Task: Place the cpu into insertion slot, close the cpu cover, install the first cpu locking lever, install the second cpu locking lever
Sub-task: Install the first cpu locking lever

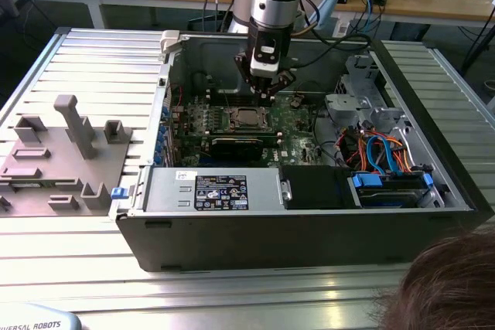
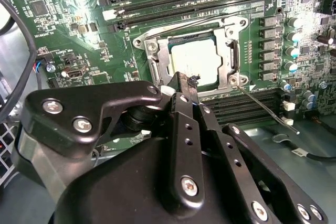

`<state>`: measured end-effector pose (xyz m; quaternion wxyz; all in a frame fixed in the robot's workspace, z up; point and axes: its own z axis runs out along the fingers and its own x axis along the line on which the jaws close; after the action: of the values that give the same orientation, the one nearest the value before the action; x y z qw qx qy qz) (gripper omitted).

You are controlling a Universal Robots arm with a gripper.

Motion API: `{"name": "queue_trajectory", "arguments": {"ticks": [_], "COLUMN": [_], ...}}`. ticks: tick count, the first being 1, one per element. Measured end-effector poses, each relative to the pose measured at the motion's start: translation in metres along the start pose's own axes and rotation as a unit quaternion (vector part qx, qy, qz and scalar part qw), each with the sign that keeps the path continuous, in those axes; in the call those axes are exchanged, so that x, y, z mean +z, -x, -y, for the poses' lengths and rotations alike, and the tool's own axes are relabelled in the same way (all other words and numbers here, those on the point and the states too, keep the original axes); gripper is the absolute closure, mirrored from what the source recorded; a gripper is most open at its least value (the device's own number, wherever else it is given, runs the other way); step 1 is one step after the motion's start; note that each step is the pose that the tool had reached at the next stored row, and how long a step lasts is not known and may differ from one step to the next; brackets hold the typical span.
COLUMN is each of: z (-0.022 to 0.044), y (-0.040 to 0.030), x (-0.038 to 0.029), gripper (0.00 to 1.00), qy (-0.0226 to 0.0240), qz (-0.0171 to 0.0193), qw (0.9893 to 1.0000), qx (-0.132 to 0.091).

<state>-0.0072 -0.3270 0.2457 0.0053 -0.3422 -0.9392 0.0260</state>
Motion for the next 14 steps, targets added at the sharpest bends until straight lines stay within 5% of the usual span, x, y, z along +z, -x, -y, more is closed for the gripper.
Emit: {"name": "queue_trajectory", "arguments": {"ticks": [14], "z": [0.0000], "y": [0.0000], "x": [0.0000], "gripper": [0.89], "qy": [0.0001], "qz": [0.0009], "qw": [0.9999], "qx": [-0.017]}}
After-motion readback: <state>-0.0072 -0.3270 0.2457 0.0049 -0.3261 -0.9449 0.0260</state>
